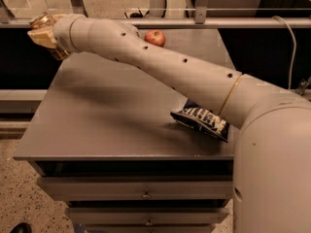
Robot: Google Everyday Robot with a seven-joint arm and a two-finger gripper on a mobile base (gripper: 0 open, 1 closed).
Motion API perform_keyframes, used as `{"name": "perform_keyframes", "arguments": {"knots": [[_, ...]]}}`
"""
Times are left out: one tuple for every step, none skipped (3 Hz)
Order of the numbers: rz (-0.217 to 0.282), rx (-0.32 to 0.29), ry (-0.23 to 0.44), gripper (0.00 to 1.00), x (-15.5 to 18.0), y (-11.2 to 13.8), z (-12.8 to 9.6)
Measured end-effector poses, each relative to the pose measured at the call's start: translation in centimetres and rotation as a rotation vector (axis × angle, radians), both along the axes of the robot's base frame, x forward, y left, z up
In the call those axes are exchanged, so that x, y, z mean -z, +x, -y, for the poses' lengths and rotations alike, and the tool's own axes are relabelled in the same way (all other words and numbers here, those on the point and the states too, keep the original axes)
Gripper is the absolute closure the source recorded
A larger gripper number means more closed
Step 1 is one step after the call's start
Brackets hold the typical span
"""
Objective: Place orange can upright
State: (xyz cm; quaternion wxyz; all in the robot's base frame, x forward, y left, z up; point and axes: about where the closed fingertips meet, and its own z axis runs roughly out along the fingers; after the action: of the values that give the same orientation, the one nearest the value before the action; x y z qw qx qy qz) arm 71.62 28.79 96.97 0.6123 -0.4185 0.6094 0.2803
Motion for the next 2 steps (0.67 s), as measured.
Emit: {"name": "perform_keyframes", "arguments": {"knots": [[-0.06,0.026,0.069,1.0,2.5,-0.9,-0.1],[-0.089,0.044,0.144,1.0,3.7,-1.3,-0.2]]}}
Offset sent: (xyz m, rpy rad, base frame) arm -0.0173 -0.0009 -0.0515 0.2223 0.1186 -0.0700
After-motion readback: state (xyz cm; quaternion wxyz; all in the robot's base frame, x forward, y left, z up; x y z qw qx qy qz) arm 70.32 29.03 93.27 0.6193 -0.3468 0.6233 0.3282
